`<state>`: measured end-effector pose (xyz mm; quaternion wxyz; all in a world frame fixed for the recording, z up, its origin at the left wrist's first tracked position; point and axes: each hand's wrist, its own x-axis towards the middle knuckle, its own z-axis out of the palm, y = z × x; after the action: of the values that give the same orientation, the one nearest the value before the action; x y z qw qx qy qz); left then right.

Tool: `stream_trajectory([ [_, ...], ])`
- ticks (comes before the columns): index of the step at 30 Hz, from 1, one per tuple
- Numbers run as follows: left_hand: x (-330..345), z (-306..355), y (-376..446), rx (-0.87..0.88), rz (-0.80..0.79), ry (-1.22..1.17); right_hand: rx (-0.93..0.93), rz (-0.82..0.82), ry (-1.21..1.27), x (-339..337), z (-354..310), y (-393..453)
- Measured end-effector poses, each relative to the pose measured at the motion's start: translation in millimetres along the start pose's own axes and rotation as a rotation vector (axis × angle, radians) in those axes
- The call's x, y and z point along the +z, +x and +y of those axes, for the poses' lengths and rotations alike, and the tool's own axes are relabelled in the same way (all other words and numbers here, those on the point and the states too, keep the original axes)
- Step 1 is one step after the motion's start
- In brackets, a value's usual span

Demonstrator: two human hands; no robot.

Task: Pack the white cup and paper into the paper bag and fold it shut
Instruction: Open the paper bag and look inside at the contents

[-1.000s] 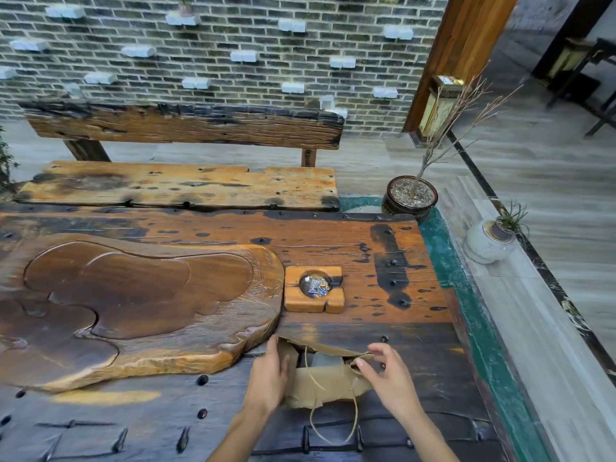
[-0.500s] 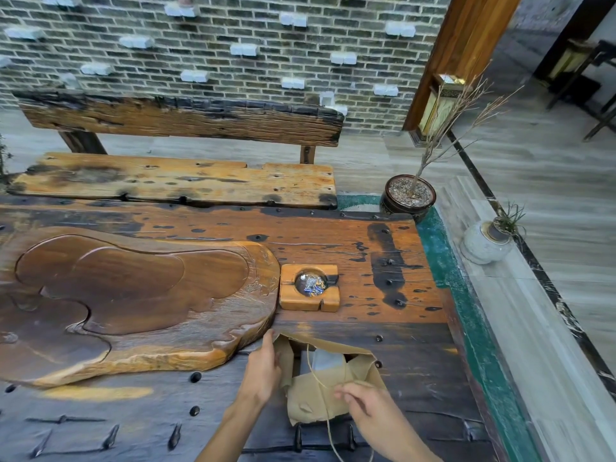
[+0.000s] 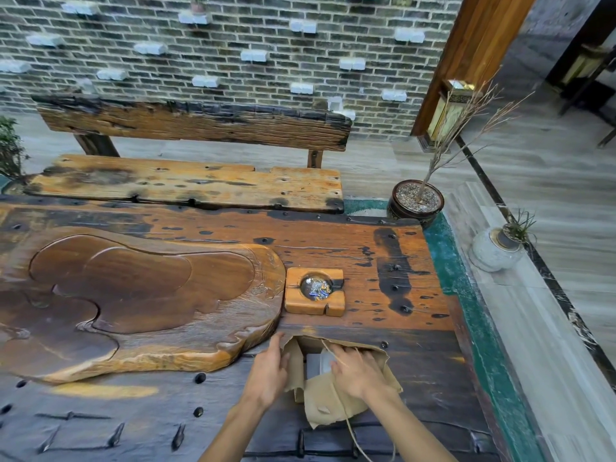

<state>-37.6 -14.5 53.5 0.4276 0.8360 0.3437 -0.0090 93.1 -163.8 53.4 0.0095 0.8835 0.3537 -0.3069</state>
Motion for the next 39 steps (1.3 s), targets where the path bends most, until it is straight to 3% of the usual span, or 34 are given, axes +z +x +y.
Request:
stream_trajectory([
  [7, -4.3, 3.8, -1.3, -0.03, -0.013, -0.043, 0.022, -0.121, 0.039, -19.1, 9.8, 11.7],
  [23, -7.7, 11.2, 4.3, 0.007, -0.058, -0.027, 0.017, -0.34, -0.157, -22.8, 10.4, 20.6],
  [28, -8.4, 17.6, 11.5, 0.024, -0.04, 0.003, -0.037, -0.449, -0.063, -25.4, 19.7, 18.9],
  [32, -3.0, 25.8, 15.7, 0.033, -0.017, 0.053, -0.062, -0.433, 0.075, -20.0, 19.9, 23.4],
  [39, 10.8, 30.0, 16.8, 0.013, -0.072, 0.031, -0.04, -0.3, 0.052, -15.8, 35.7, 40.1],
])
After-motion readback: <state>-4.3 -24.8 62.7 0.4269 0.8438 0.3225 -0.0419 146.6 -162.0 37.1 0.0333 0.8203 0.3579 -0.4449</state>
